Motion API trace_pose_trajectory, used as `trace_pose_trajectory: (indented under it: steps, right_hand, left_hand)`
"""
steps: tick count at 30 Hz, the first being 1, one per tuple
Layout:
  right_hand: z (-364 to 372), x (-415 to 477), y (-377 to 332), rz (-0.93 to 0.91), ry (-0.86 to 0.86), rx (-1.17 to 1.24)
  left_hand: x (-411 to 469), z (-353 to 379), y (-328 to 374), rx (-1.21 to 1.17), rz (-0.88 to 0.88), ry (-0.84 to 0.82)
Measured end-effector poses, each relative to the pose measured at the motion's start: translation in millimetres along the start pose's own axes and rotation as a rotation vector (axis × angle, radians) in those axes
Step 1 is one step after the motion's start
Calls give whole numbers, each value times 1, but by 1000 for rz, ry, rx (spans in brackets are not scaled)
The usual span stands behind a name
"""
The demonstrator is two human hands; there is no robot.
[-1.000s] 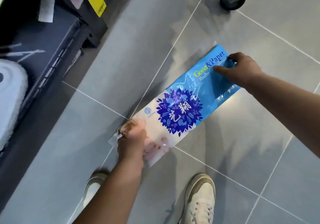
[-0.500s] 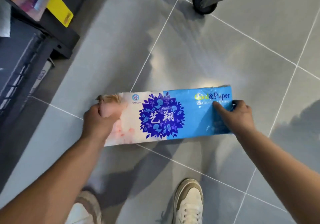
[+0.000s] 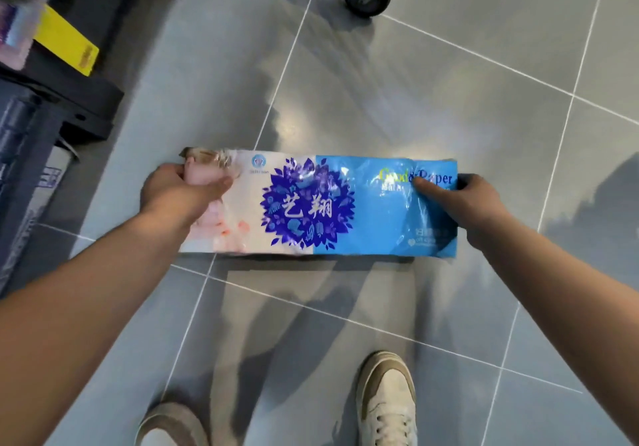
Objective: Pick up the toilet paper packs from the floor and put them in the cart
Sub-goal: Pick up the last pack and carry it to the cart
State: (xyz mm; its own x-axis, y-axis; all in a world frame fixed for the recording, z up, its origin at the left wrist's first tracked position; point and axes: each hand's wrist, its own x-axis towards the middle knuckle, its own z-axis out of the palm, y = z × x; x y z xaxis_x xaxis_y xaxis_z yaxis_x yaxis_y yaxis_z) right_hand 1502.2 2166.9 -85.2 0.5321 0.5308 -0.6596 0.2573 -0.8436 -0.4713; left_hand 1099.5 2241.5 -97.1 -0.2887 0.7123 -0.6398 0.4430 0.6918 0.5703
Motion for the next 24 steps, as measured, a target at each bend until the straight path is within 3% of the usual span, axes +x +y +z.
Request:
trace_pose_trajectory:
  steps: [7,13,18,24]
  right_hand:
    - [-19,24,-48,-225,76,68]
    - [-27,-15,-17,-260,79,111]
    - [-19,-76,28,-189,123,-114]
    - [-18,-87,25,-226,60,-284]
  left_hand:
    - [27,-9,48,-109,191,103]
    - [-8,-25,19,-114,252,103]
    - [-49,-32,-24,86,261,101]
    - [-58,-32,-38,187,321,106]
